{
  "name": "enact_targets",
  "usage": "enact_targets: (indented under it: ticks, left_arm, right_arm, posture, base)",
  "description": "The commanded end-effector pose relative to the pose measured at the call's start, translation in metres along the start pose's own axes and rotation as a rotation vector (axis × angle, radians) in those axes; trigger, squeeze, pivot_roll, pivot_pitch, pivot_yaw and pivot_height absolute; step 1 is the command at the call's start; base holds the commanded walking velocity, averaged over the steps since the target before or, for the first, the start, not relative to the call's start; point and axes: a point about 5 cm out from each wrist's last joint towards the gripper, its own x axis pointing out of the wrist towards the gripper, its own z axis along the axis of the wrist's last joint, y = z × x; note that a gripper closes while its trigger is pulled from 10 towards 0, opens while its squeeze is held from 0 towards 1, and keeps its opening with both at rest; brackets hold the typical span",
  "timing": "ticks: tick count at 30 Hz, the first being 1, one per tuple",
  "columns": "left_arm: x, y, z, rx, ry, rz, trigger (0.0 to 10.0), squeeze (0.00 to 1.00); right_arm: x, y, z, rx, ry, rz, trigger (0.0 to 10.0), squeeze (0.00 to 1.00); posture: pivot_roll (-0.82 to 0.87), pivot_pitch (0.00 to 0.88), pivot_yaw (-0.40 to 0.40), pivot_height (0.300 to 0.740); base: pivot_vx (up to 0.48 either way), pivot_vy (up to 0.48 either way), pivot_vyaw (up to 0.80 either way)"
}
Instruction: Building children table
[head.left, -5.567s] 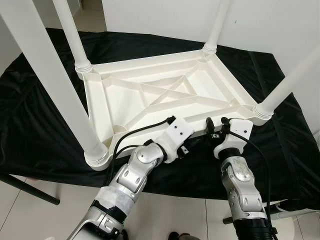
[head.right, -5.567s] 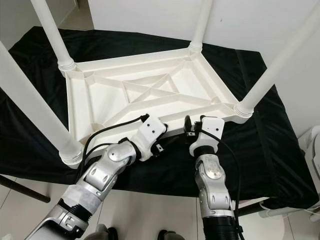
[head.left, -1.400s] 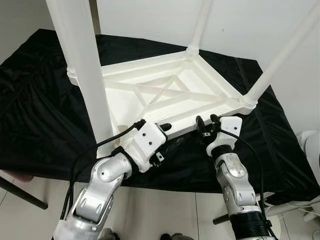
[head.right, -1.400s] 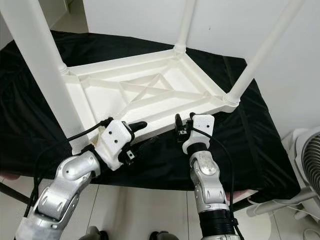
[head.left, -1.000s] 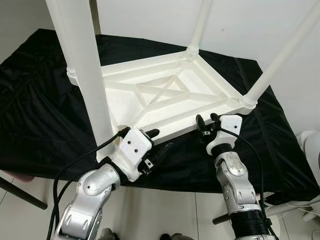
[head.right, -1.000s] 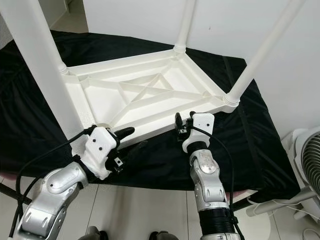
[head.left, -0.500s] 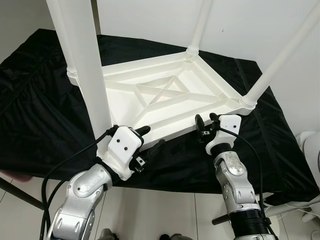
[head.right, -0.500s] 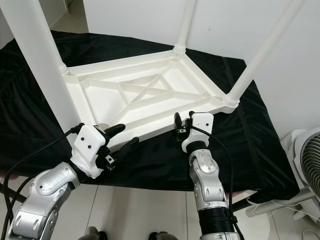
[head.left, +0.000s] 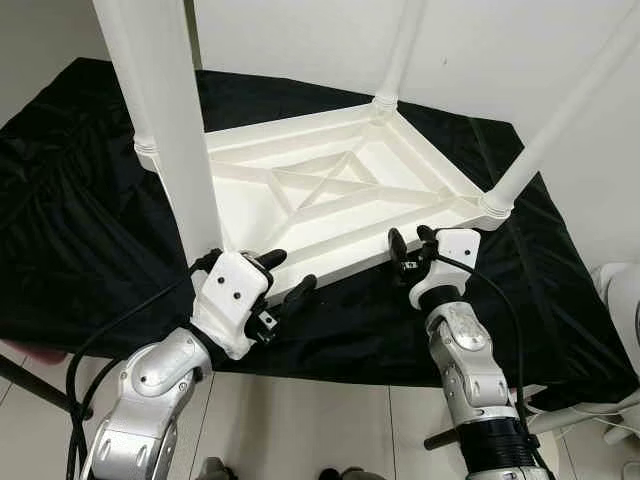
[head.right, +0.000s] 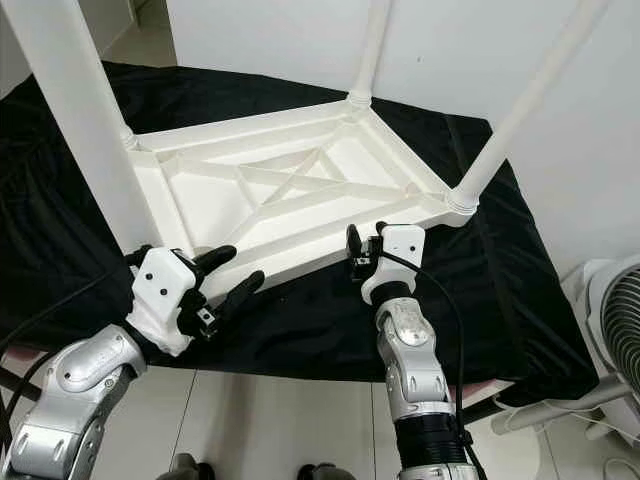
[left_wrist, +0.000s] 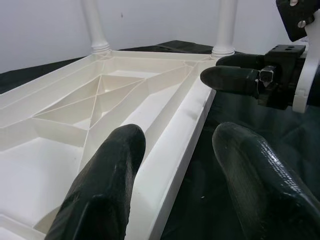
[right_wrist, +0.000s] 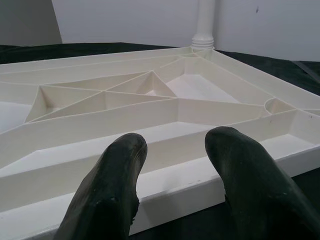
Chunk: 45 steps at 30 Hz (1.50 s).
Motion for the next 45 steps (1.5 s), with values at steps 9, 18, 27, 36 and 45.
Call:
enact_targets:
  ticks: [9, 18, 27, 36, 45]
  left_arm:
    - [-0.006, 0.002, -0.001, -0.012, 0.0, 0.064, 10.0, 0.0]
    - [-0.023, 0.015, -0.003, 0.032, 0.031, 0.067, 10.0, 0.0]
    - [-0.064, 0.032, 0.002, 0.036, 0.125, 0.013, 10.0, 0.0]
    - [-0.1, 0.044, 0.004, -0.008, 0.245, -0.039, 10.0, 0.0]
    - [-0.121, 0.082, 0.002, 0.065, 0.329, 0.067, 10.0, 0.0]
  right_arm:
    - [0.0, 0.0, -0.003, 0.006, 0.003, -0.003, 10.0, 0.0]
    - [0.001, 0.0, -0.003, 0.011, -0.003, -0.008, 10.0, 0.0]
    - [0.009, 0.012, -0.008, 0.039, 0.008, 0.032, 10.0, 0.0]
    - [0.012, 0.017, -0.01, 0.047, 0.011, 0.052, 10.0, 0.0]
    - [0.014, 0.023, -0.011, 0.054, 0.01, 0.073, 10.0, 0.0]
  posture:
    - [-0.02, 0.098, -0.084, 0.74]
    - [0.01, 0.094, -0.065, 0.74]
    - [0.1, 0.113, -0.087, 0.74]
    - [0.14, 0.124, -0.102, 0.74]
    - [0.14, 0.12, -0.104, 0.74]
  base:
    - [0.0, 0.0, 0.0]
    - [0.0, 0.0, 0.0]
    - [0.0, 0.0, 0.0]
    - [0.0, 0.0, 0.0]
    - [0.0, 0.0, 0.0]
